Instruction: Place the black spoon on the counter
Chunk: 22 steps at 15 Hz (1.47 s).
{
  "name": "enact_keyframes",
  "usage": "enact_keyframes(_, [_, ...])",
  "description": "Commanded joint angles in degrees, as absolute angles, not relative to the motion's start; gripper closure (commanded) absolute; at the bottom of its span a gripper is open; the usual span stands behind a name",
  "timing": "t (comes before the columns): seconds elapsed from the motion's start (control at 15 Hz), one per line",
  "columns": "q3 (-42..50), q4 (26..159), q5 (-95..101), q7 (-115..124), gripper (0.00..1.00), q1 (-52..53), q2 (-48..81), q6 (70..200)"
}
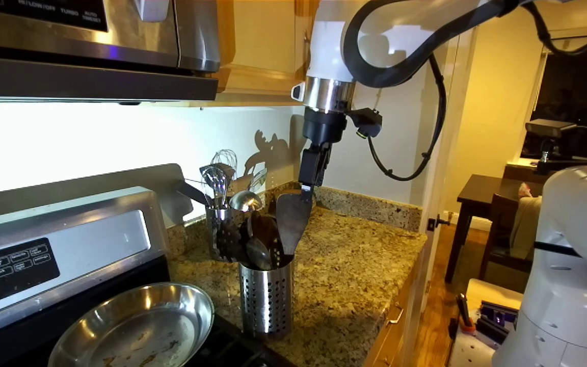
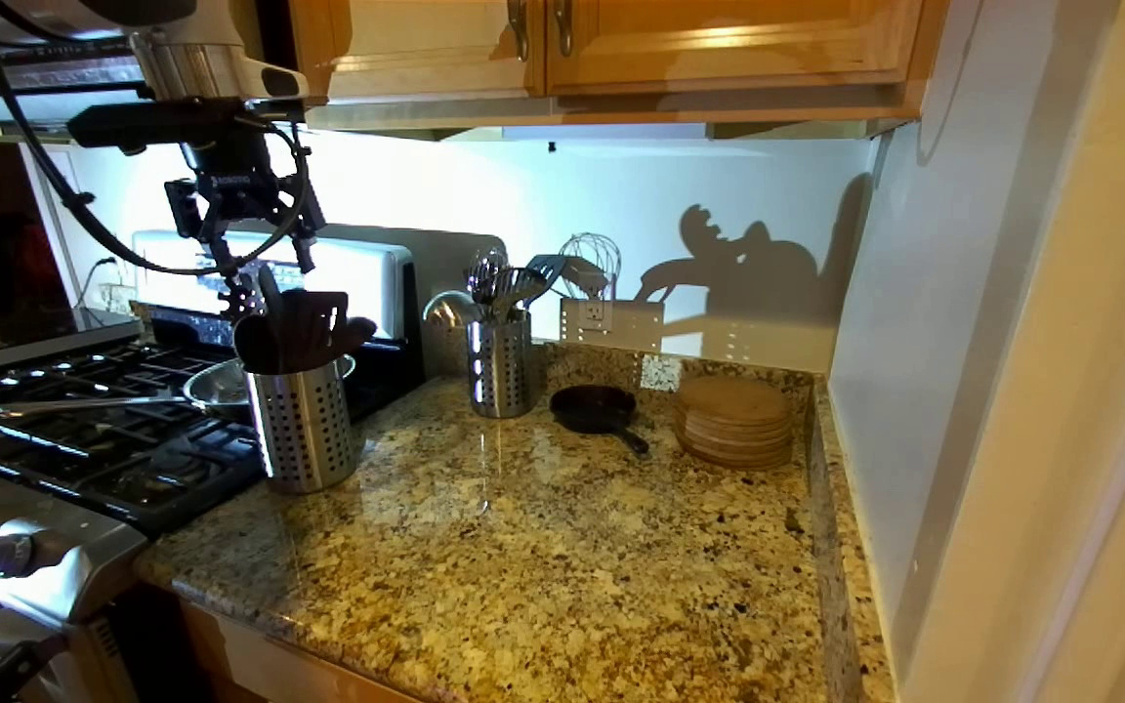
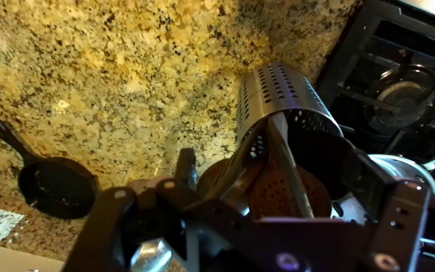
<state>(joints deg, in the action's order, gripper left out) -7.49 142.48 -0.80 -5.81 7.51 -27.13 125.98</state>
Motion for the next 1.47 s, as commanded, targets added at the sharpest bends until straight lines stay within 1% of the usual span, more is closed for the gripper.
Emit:
enact_keyframes(0.0, [-6.03, 141.44, -2.68, -9.61, 0.0, 10.01, -25.28, 127.62])
enact_keyframes(0.33, [-5.55, 141.4, -5.32, -14.56, 0.0, 11.94, -22.54, 130.14])
enact_keyframes(0.4, [-5.49, 141.35, -5.4, -15.35, 0.12, 12.06, -22.0, 130.53])
enact_keyframes(0.47, [-5.46, 141.3, -5.47, -16.15, 0.21, 12.1, -21.51, 130.88])
enact_keyframes(0.6, [-5.51, 141.24, -4.93, -17.49, 0.3, 11.87, -20.62, 131.58])
enact_keyframes(0.67, [-5.55, 141.07, -4.76, -17.96, 0.45, 11.77, -20.16, 131.63])
enact_keyframes(0.8, [-5.57, 140.84, -4.75, -18.73, 0.61, 11.71, -19.66, 131.73])
enact_keyframes(1.0, [-5.66, 140.64, -4.68, -19.39, 0.8, 11.65, -19.41, 131.95])
enact_keyframes(1.13, [-5.64, 140.52, -4.73, -19.49, 0.91, 11.62, -19.42, 131.97])
enact_keyframes(1.27, [-5.64, 140.5, -4.72, -19.5, 0.95, 11.59, -19.52, 131.95])
enact_keyframes(1.4, [-5.61, 140.61, -4.7, -19.49, 0.95, 11.58, -19.63, 132.01])
